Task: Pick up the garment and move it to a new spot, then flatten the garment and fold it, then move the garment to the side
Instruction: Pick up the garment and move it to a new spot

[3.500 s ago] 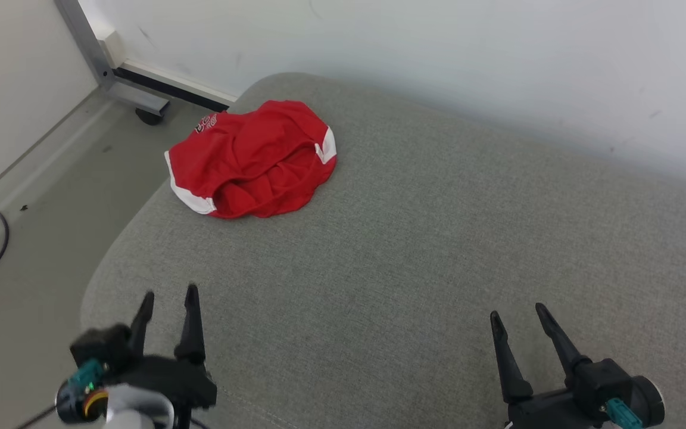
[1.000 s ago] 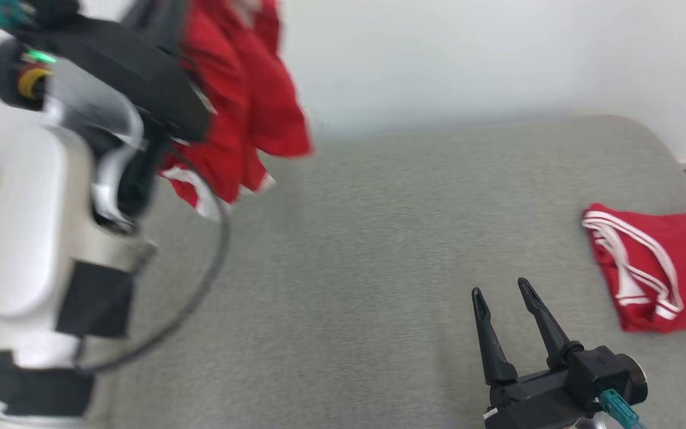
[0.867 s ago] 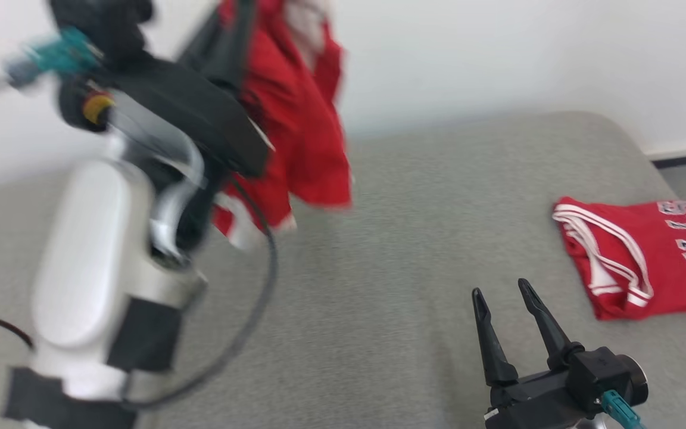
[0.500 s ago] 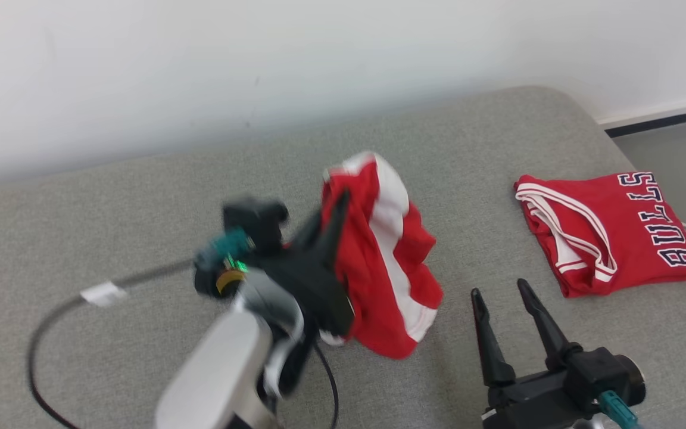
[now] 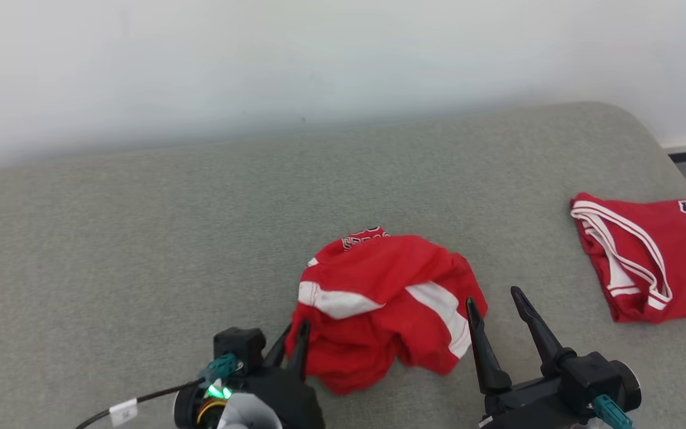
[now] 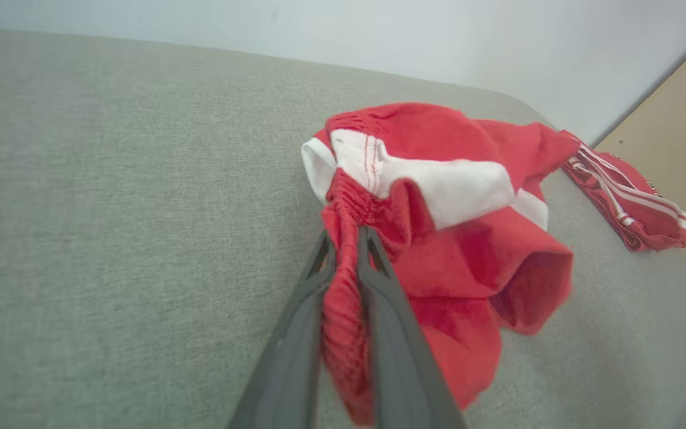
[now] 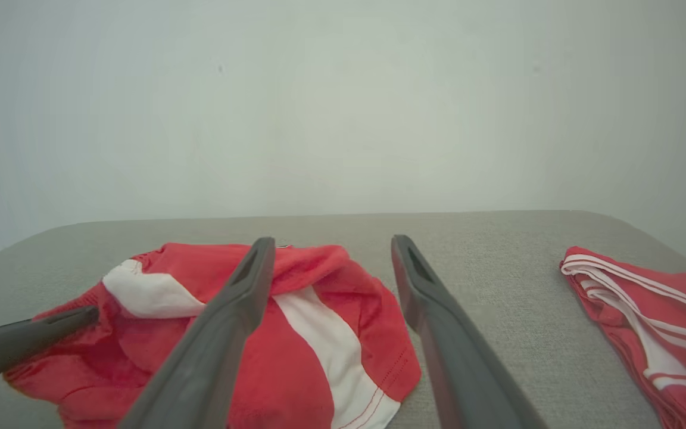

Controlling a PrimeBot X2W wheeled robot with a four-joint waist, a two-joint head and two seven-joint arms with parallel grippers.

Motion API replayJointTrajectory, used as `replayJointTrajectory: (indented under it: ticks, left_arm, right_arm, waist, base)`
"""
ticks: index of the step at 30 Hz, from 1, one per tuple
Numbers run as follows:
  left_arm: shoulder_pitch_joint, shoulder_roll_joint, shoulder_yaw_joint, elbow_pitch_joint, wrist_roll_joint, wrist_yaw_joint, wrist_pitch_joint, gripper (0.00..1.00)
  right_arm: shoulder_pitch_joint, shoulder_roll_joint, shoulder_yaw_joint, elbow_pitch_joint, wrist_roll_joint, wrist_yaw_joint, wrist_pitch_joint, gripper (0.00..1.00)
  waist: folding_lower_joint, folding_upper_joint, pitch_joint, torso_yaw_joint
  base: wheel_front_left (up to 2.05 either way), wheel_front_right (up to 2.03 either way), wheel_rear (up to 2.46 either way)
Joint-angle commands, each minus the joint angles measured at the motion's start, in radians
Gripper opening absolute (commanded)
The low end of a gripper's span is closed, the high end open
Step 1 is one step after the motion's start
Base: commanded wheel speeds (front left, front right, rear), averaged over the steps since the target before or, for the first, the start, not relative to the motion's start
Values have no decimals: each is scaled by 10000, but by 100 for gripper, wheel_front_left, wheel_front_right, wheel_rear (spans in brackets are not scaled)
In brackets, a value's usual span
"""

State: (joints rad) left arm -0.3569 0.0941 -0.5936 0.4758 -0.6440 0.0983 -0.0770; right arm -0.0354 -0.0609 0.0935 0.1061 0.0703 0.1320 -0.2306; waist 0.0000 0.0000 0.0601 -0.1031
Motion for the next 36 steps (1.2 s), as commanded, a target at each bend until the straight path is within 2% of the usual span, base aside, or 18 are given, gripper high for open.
replayJointTrajectory:
  ticks: [1,2,8,13,19,23,29,32,36]
  left_arm:
    - [197,77,86,0,-45,85,-90,97]
    - [362,105,143,15,-102,149,-135,100]
    - [1165,206,791,-131,-706,502,-569,100]
    - [1684,507,1301,-658,-817,505,-1319,100]
    - [2138,896,2211,-2005,147,590,-1872,100]
    - [2917,633,3286,-3404,1490,350,-1873,100]
    - [3886,173,4610,-4457,3320,-173,-1878,100]
    - [4394,-111,5279,-4766,3771,-381,-1879,100]
    - [4892,-308,5763,-4509,4156,-817,-1880,100]
  right_arm:
    - [93,-11,59,-46,66,-23,-15,100]
    - [100,-16,73,-51,78,-23,7,100]
    - [198,-5,166,-151,77,-23,123,100]
    - [273,-16,12,-222,79,-23,150,100]
    - [475,13,-381,-336,37,-23,125,100]
    - [641,53,-665,-361,63,-23,69,100]
    - [794,91,-1077,-249,87,-23,-77,100]
    - [946,103,-1270,-148,77,-23,-182,100]
    - [1226,115,-1526,83,-15,-23,-279,100]
  waist:
    - [0,0,-207,402]
    - [0,0,-244,482]
    - [0,0,-367,721]
    - [0,0,-399,776]
    - [0,0,-480,829]
    - [0,0,-540,848]
    - [0,0,-633,784]
    - [0,0,-684,768]
    - [0,0,-742,776]
  base:
    - [0,0,0]
    - [0,0,0]
    - [0,0,0]
    - [0,0,0]
    - [0,0,0]
    - [0,0,0]
    - [0,0,0]
    - [0,0,0]
    - [0,0,0]
